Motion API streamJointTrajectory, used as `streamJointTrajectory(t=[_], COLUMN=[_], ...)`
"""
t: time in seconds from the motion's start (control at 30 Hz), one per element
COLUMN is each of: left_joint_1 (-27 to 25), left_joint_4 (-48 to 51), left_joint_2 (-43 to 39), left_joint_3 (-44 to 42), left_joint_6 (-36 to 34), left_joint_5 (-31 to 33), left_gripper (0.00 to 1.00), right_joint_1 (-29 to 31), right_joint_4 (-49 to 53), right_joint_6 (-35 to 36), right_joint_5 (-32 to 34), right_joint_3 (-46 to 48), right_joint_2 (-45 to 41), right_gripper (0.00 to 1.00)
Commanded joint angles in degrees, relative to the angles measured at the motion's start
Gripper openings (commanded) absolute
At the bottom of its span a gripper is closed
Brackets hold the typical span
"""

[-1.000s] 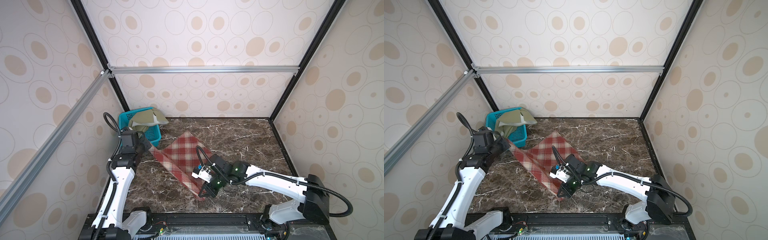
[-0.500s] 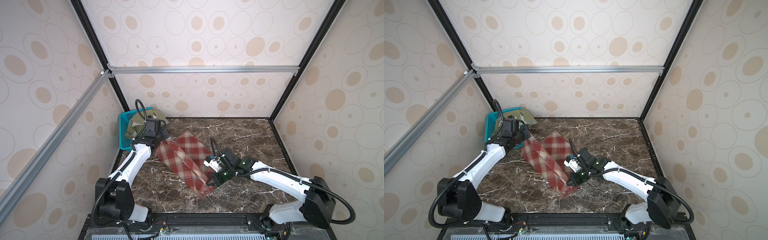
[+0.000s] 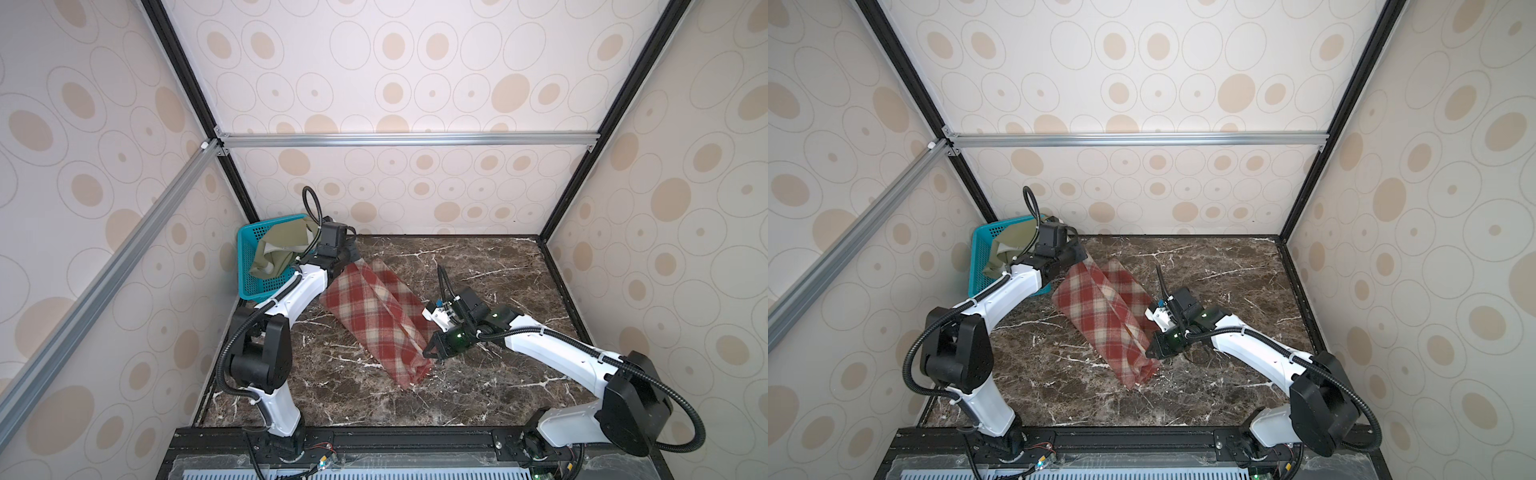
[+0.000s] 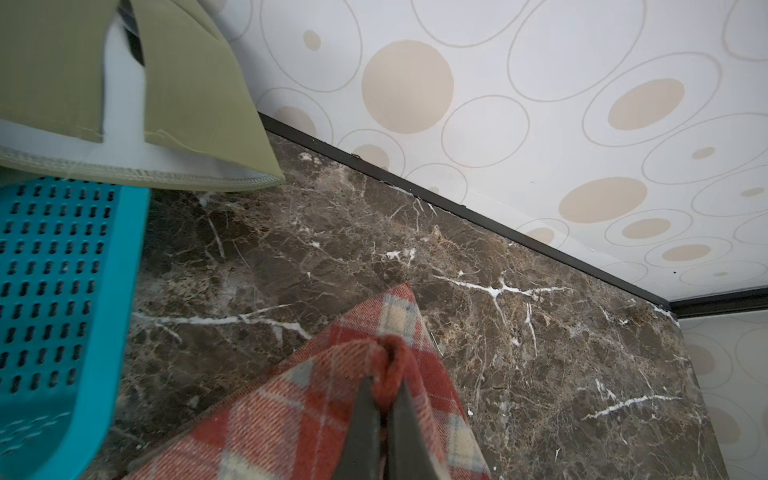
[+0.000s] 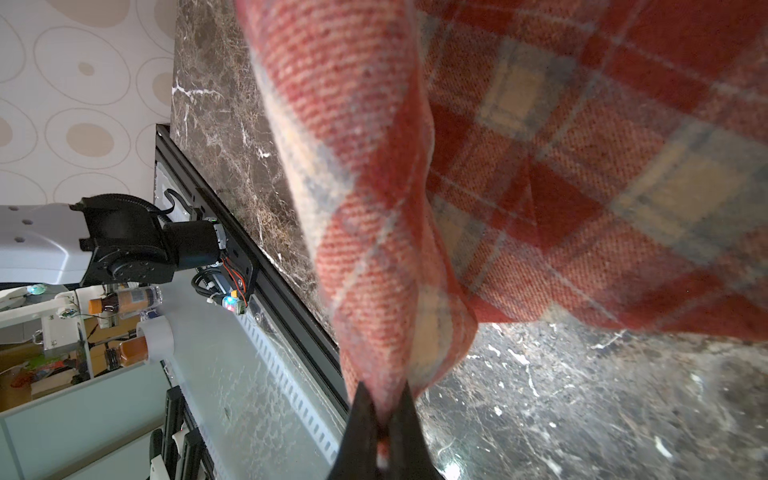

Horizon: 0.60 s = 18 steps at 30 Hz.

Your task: Fold and stack the skirts

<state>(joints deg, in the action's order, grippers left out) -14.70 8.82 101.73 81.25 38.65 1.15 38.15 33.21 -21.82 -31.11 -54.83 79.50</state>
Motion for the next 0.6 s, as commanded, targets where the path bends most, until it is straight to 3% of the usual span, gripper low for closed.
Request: streamJointTrajectory(t=[0.0,0.57], left_joint_1=[-0.32,-1.39], left_joint_4=[-2.94,-3.42], left_joint_2=[2.48,12.84], left_joint_3=[5.38,12.66], left_joint_6=[0.59,1.06], left_joint_5=[1.2,1.02], left_gripper=[0.0,0.0], right_joint_1=[-0.85,-5.23], right_joint_4=[2.79,10.23], right_joint_6=[-0.37,1.79], right_joint_5=[-0.35,3.15], right_joint_3=[-0.02,-6.15], right_joint_2=[1.13,5.5], right_gripper=[0.0,0.0])
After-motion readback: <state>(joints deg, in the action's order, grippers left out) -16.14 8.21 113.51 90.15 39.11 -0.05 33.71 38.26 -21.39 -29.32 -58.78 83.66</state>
